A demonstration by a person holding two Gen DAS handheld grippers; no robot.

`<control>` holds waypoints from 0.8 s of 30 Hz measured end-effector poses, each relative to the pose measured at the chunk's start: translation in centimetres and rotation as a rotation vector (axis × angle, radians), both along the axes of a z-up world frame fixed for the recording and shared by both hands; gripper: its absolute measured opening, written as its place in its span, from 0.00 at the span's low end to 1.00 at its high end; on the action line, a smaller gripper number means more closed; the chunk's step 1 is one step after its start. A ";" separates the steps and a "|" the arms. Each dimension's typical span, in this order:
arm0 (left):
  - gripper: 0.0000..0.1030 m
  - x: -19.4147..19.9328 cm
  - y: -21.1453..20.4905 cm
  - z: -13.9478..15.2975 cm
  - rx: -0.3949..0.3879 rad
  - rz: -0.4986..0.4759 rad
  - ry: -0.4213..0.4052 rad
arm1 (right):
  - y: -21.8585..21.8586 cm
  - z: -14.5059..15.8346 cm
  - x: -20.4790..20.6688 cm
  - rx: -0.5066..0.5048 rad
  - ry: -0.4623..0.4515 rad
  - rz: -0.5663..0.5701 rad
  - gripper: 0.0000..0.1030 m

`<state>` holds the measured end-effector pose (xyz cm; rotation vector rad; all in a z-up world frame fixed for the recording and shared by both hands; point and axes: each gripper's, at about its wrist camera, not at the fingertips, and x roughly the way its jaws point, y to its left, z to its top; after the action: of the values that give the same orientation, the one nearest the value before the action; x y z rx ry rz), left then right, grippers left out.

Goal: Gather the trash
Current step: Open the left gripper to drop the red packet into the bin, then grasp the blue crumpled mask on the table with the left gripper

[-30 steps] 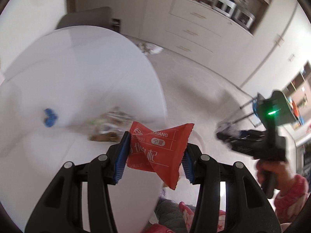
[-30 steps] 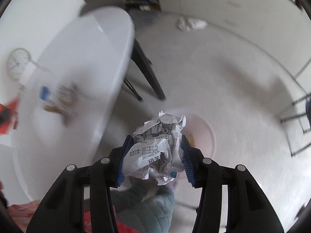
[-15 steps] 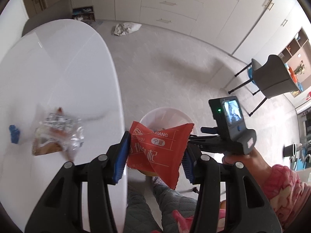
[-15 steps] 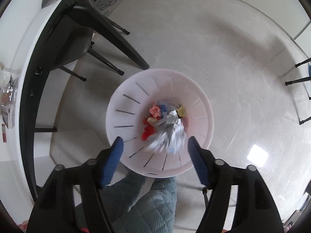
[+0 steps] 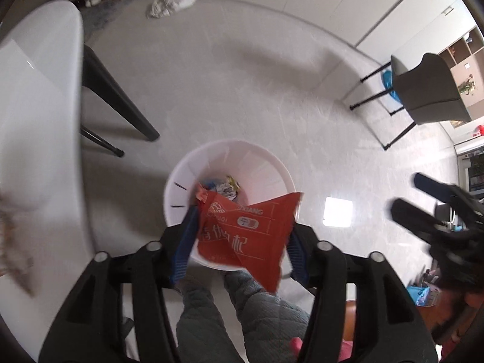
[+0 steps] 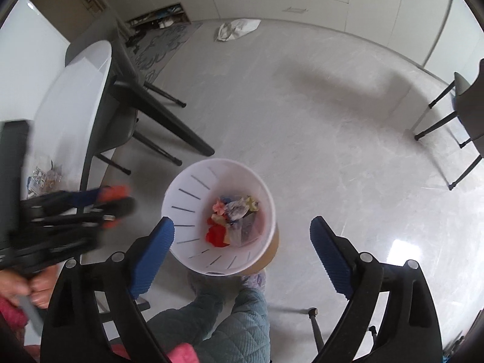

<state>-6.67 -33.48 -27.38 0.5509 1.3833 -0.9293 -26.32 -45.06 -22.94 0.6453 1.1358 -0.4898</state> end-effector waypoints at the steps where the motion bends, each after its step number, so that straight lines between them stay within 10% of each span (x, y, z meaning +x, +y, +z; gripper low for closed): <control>1: 0.68 0.0 -0.4 -0.8 0.010 -0.002 0.012 | -0.1 -0.1 -0.1 0.001 0.001 -0.004 0.88; 11: 0.85 -0.8 -1.1 -1.8 0.018 0.008 -0.009 | -1.0 0.4 -0.4 0.009 -0.013 -0.038 0.89; 24: 0.92 3.0 11.7 17.4 -0.247 0.254 -0.313 | 4.3 11.6 5.7 -0.100 -0.254 0.145 0.93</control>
<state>-3.68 -21.74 -9.98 0.3081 1.0118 -0.7561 -20.64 -40.77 -11.34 0.5171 0.9046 -0.3282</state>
